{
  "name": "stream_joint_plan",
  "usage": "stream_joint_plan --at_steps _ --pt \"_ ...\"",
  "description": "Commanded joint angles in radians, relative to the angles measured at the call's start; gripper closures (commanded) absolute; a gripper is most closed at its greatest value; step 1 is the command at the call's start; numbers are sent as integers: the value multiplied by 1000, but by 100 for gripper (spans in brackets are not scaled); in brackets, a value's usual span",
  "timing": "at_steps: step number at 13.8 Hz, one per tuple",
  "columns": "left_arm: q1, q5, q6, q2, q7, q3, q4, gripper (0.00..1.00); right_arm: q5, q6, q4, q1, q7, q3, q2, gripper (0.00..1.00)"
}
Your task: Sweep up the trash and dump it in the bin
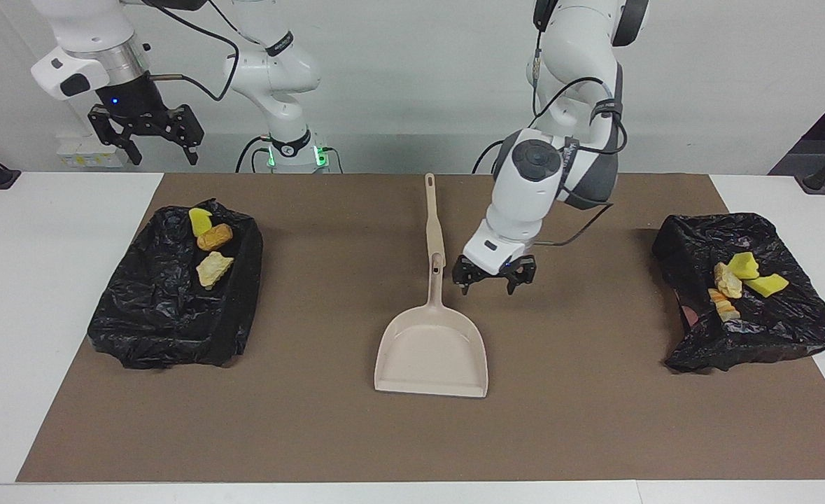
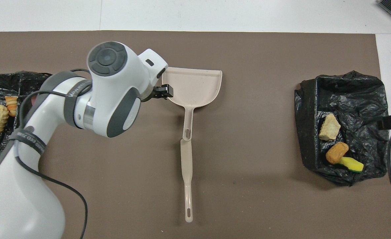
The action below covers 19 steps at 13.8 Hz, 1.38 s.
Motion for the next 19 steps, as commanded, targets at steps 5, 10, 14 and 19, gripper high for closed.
stream_joint_plan --at_steps 5,10,14,19 --pt "188 -11 -91 -108 283 -7 -20 0 19 -8 -17 18 -23 -2 -19 0" --pt "326 -4 -186 -191 448 -7 -19 0 19 -8 -17 15 -21 -2 -19 0" --pt "407 5 -310 -269 501 -4 -22 0 19 -8 -17 15 -23 -2 -19 0" --pt "414 64 -447 -381 492 -1 -31 0 19 -9 -17 15 -24 -2 -19 0"
